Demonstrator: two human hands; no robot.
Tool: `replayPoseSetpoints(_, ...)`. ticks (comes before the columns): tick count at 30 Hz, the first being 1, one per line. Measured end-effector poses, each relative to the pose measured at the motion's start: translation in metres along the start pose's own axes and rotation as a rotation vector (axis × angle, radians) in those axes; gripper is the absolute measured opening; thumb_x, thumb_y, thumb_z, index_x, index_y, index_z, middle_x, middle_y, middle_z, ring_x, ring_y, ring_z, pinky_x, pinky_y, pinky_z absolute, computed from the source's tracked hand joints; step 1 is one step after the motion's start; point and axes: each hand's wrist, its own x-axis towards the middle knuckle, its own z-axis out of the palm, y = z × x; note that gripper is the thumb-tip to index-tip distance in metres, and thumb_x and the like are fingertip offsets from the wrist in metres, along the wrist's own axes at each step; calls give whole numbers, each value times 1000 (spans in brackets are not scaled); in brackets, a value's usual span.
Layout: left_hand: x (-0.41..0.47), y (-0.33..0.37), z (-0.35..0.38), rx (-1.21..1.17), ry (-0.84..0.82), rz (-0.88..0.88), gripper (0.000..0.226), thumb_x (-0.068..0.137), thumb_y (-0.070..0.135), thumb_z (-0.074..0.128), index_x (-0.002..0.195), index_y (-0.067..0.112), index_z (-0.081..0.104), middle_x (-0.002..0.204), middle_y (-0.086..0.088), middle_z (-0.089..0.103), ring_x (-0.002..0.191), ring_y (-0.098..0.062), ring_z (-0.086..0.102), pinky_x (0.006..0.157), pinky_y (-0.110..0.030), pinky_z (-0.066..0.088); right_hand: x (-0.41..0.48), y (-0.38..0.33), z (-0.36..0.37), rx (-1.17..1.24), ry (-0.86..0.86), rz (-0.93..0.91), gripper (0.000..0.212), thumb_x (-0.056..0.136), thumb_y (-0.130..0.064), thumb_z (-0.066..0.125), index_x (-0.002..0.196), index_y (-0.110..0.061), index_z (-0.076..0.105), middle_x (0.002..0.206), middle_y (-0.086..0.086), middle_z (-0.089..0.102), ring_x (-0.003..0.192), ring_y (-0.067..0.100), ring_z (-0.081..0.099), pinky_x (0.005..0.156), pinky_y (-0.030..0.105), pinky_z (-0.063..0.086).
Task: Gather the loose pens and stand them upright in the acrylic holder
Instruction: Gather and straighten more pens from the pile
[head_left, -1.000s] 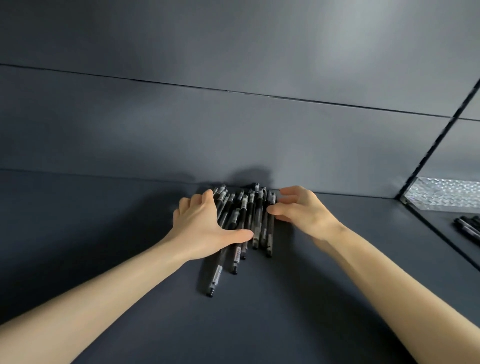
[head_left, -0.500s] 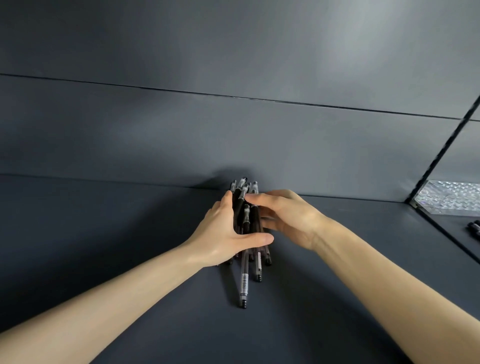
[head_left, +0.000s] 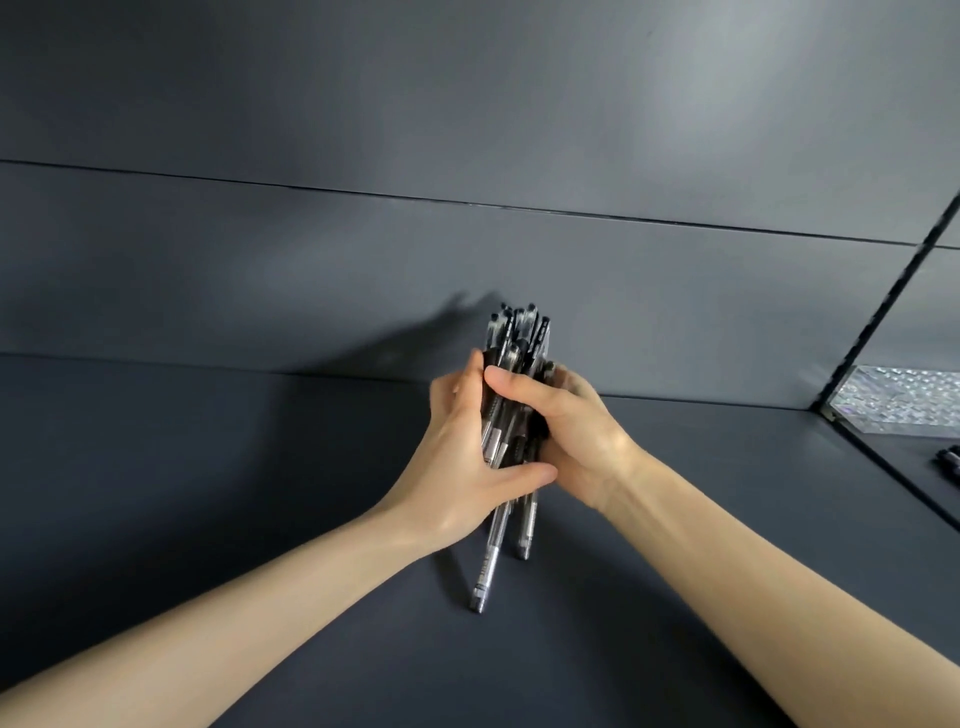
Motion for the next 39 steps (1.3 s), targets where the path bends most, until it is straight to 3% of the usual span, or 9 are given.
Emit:
replayPoseSetpoints(3,1,5,-4,-66,48,61,84,71,17,81,138,32,32,126,12,46,113,6,51,88,-9,45,-6,-11,7,-59,-5,-133,45,77,-7,71,118,-3,53,92,9,66,83,22,67,69,31,55)
replayPoseSetpoints(6,1,16,-9,-111,102,87,65,71,13,82,122,25,44,108,17,62,102,9,58,80,-6,46,-15,-24,17,-131,-27,-273,45,73,-1,74,113,-6,55,91,5,68,84,22,68,72,34,55)
replayPoseSetpoints(11,5,28,-18,-174,143,167,65,67,-1,81,122,16,51,102,19,67,100,6,62,78,-7,47,-23,-35,28,-282,-70,-436,42,70,4,76,105,-7,56,89,4,69,86,22,69,76,34,55)
replayPoseSetpoints(18,2,10,-14,-193,114,71,49,69,-4,79,113,11,62,94,8,72,91,-1,67,75,-13,50,-21,-25,23,-435,-105,-300,43,74,-2,75,114,-6,59,106,12,70,93,17,69,72,20,54)
replayPoseSetpoints(26,4,17,-10,-275,42,-28,44,68,-2,80,104,15,61,91,3,73,89,-7,69,81,-24,55,-14,-23,24,-407,10,-305,35,78,-23,74,107,-8,62,102,11,72,94,19,69,89,39,54)
replayPoseSetpoints(30,4,17,-9,-328,24,-60,26,71,-1,76,92,8,66,87,-5,73,86,-15,70,86,-32,55,-14,-31,22,-567,-51,-266,54,69,-38,75,114,-15,54,107,6,70,98,14,68,92,39,53)
replayPoseSetpoints(33,4,16,-11,-367,20,-74,21,67,-1,77,85,0,66,84,-15,70,85,-22,69,86,-40,55,-14,-37,17,-597,-161,-265,57,69,-26,75,118,-11,50,112,12,67,102,18,66,91,34,53)
replayPoseSetpoints(35,5,16,-12,-383,3,-65,20,62,2,72,80,-2,64,75,-12,66,80,-20,66,83,-40,54,-13,-39,12,-620,-234,-257,62,67,-16,77,121,-8,47,110,15,66,100,21,66,88,35,54)
replayPoseSetpoints(39,6,15,-15,-367,-69,-45,19,63,0,68,80,-5,62,71,-8,62,74,-18,62,77,-36,53,-14,-37,8,-655,-253,-282,53,63,-3,83,107,-15,56,88,-2,69,86,13,68,75,24,53)
